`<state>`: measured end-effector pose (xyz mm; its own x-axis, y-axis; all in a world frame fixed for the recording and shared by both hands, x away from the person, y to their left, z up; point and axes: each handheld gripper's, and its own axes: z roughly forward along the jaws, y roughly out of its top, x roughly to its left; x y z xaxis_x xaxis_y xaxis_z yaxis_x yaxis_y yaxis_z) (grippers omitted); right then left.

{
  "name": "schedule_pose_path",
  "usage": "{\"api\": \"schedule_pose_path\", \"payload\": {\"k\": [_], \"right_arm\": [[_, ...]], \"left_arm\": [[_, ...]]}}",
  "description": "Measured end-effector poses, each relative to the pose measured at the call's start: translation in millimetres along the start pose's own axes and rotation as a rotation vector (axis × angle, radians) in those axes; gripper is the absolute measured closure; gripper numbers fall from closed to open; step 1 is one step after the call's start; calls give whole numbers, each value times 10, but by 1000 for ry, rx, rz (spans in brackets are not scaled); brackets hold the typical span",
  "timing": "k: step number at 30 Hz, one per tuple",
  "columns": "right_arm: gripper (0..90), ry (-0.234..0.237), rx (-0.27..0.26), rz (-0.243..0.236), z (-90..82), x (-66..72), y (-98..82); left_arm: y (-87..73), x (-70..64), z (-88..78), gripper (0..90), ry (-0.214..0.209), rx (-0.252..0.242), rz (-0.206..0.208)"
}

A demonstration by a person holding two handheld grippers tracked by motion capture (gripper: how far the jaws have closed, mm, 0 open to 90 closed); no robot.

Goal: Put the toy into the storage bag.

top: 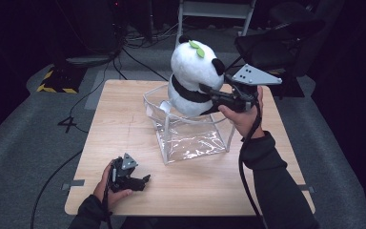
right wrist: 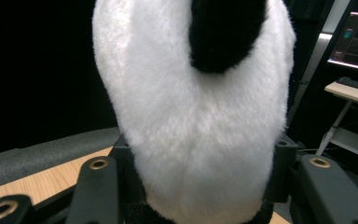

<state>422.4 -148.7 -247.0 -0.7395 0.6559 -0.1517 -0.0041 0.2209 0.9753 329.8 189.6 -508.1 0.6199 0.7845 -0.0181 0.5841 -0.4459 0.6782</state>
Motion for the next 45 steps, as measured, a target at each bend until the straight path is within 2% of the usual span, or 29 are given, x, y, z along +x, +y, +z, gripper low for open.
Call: {"api": "schedule_pose_path", "payload": {"k": [16,26,35,38,45], "right_arm": [[454,6,48,44,214,-75,-218],[432,13,95,41,307,-32,-363],[395,24,166,49,362,-16,-463],[387,33,208,39,390,-5,-497],[372,47,253,26,437,11,-544]], "left_arm": [[-2,-2,0,105,0,-1,-4],[-2,-2,0,105,-1,-1,-3],[-2,-2,0,105,-1,-1,-4],[-2,-2,0,105,0,-1,-4],[-2,-2,0,105,0,-1,-4]]}}
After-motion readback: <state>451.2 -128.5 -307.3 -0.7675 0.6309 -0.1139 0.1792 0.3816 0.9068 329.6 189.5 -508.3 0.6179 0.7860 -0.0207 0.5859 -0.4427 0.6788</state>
